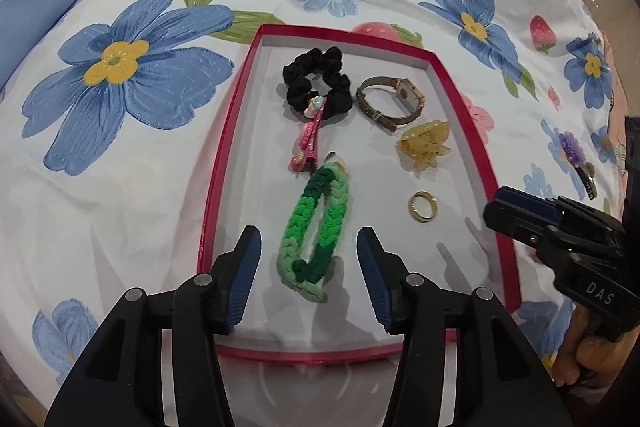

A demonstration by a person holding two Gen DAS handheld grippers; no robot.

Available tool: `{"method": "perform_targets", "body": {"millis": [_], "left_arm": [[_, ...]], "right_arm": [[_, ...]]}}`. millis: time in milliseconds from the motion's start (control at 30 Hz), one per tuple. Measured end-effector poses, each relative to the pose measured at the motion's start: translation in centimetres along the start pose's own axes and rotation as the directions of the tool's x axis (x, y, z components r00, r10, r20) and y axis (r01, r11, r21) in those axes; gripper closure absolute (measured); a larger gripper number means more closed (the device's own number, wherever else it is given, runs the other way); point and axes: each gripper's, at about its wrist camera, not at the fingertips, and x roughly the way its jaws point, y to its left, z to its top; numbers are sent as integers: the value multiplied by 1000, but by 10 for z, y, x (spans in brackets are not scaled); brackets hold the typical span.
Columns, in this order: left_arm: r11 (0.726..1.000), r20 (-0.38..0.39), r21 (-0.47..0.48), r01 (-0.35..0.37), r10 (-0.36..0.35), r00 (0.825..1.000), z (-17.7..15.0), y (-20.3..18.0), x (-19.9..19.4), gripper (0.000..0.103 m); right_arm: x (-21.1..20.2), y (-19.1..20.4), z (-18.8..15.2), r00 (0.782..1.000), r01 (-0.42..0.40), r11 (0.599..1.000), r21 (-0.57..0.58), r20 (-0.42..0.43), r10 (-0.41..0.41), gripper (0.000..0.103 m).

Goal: Organize jewelry
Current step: 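Move both open tools back toward the remaining jewelry on the sheet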

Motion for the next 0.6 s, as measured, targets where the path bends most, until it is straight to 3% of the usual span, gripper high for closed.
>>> {"method": "perform_targets", "body": {"millis": [233, 600], "left_arm": [[1000, 26, 6, 27, -27, 999, 0, -12, -15, 54], [991, 24, 94, 100, -102, 994, -6, -64, -27, 54]], "right_arm": [[-36, -18, -12, 998, 12, 999, 48, 53, -15, 70], [-89, -67, -44, 989, 82, 984, 160, 111, -101, 69]]}}
